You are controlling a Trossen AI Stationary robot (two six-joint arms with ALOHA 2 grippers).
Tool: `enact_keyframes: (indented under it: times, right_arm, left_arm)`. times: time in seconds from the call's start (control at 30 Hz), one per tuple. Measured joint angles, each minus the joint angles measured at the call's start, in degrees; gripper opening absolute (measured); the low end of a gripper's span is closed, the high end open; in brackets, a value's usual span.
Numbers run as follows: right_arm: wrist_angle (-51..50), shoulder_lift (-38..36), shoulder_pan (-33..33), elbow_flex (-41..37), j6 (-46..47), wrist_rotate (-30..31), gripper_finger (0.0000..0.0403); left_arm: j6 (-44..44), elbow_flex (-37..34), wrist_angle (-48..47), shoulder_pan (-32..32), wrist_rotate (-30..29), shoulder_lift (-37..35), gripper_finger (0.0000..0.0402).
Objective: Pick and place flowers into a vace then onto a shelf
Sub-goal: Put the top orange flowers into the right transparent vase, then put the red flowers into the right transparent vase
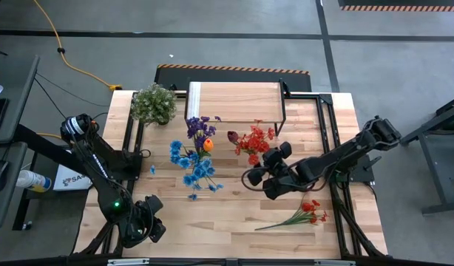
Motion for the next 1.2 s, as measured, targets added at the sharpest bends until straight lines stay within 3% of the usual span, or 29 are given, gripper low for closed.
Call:
enact_keyframes:
  times: [0.4, 0.83, 1.07, 1.2]
  right_arm:
    - [-4.31, -7.94, 0.0, 0.02, -3.15, -14.71, 0.0229]
    - [-11.91, -16.53, 0.0, 0.02, -0.18, -41.8, 0.0209]
    - [-11.93, -17.12, 0.71, 0.02, 1.12, -58.84, 0.0205]
    - [-12.39, -17.07, 3.03, 0.02, 5.59, -64.58, 0.0203]
  left_arm:
    - [0.02, 0.01, -0.03, -0.01, -0.02, -0.01, 0.0207]
    - [0.02, 0.02, -0.02, -0.01, -0.02, -0.01, 0.0207]
    - [-0.12, 0.02, -0.02, -0.01, -0.02, 0.01, 0.0207]
    - [-0.14, 0.02, 0.15, -0.01, -0.02, -0.01, 0.0207]
